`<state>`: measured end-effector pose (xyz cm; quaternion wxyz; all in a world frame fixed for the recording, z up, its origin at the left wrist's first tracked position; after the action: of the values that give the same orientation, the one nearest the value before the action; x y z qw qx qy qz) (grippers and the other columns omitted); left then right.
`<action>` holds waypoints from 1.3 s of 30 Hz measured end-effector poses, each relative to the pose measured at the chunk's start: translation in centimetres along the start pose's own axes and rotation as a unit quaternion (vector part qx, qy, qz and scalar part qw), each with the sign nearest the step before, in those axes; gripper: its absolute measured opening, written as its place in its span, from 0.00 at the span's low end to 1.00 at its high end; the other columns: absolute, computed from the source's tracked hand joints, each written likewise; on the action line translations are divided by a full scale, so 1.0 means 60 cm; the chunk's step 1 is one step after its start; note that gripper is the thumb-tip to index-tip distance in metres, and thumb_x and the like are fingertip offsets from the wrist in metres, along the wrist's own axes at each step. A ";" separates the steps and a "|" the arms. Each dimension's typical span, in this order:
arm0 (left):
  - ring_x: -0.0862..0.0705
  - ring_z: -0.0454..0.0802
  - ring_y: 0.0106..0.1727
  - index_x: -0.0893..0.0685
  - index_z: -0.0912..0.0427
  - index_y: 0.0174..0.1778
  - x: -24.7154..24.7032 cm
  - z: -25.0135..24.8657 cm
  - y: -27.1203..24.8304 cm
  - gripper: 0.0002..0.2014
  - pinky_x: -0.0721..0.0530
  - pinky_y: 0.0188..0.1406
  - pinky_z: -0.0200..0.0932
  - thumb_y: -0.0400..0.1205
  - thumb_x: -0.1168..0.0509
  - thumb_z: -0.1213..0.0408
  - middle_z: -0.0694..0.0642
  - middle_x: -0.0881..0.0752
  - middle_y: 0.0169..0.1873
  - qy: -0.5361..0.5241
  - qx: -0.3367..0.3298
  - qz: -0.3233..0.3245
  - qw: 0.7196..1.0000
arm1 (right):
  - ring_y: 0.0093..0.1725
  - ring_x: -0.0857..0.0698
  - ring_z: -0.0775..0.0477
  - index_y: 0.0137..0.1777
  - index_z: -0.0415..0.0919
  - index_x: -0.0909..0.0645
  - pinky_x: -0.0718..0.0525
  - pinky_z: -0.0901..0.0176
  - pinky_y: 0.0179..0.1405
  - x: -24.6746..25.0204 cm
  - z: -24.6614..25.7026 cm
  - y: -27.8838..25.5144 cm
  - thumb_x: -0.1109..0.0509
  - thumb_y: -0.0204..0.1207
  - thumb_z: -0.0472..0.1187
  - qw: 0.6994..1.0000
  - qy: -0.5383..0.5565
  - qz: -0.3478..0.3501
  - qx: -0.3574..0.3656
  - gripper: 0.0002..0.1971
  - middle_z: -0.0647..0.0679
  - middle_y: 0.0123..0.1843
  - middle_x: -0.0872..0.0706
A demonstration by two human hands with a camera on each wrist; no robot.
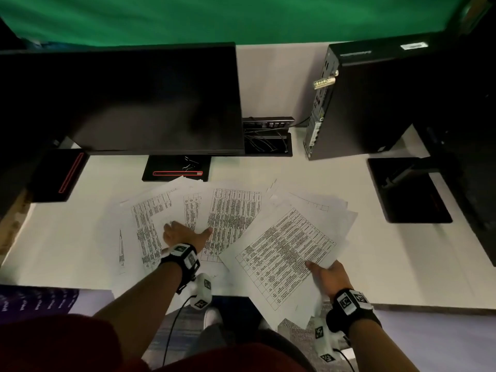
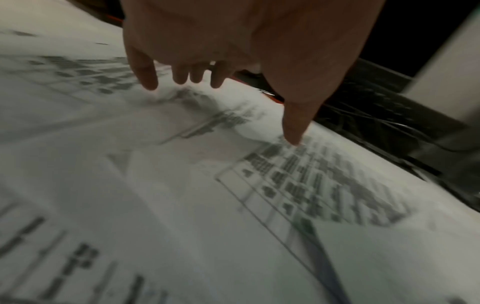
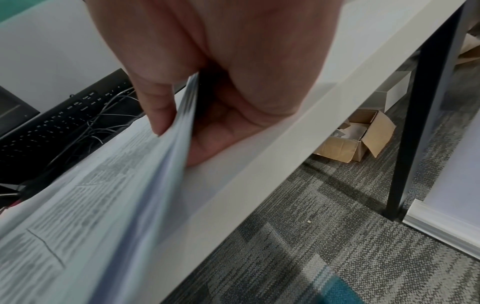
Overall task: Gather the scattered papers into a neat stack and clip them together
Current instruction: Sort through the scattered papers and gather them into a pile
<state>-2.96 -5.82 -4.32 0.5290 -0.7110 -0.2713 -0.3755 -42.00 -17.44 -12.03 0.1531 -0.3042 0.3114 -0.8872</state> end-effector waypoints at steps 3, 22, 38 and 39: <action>0.57 0.64 0.85 0.61 0.66 0.84 -0.006 0.023 0.017 0.68 0.48 0.81 0.67 0.63 0.30 0.28 0.64 0.60 0.84 0.002 0.002 0.026 1.000 | 0.24 0.33 0.55 0.34 0.54 0.37 0.36 0.65 0.24 -0.002 -0.003 0.004 0.25 0.68 0.63 1.000 0.005 -0.009 0.003 0.24 0.57 0.29 0.31; 0.19 0.63 0.60 0.23 0.67 0.65 0.068 -0.007 -0.021 0.18 0.24 0.56 0.48 0.82 0.33 0.64 0.64 0.17 0.60 -0.199 -0.145 -0.057 0.967 | 0.26 0.36 0.54 0.34 0.56 0.44 0.37 0.65 0.26 -0.003 -0.023 0.018 0.30 0.54 0.78 0.999 -0.030 -0.013 -0.023 0.33 0.54 0.32 0.34; 0.11 0.56 0.48 0.15 0.59 0.52 0.182 -0.046 -0.077 0.16 0.13 0.54 0.57 0.73 0.23 0.57 0.55 0.09 0.48 -0.361 -0.233 -0.055 0.901 | 0.73 0.22 0.32 0.82 0.32 0.38 0.24 0.44 0.70 0.002 0.021 -0.025 0.25 0.69 0.65 0.999 0.036 0.013 -0.028 0.51 0.32 0.78 0.25; 0.11 0.56 0.50 0.15 0.57 0.53 0.152 -0.051 -0.079 0.17 0.14 0.56 0.60 0.72 0.22 0.55 0.54 0.09 0.49 -0.356 -0.221 -0.020 0.908 | 0.80 0.30 0.31 0.85 0.32 0.44 0.31 0.43 0.77 0.005 0.025 -0.031 0.28 0.73 0.66 0.998 0.058 0.010 -0.026 0.53 0.33 0.84 0.34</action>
<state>-2.24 -7.46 6.24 0.2187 -0.8906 -0.3659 -0.1588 -41.43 -16.86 -9.78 0.1353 -0.2535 0.3458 -0.8932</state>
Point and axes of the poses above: each hand's wrist, its own y-axis towards the middle knuckle, its own x-axis out of the back of the hand, z = x × y, the point moved 5 cm from there along y, towards the middle knuckle
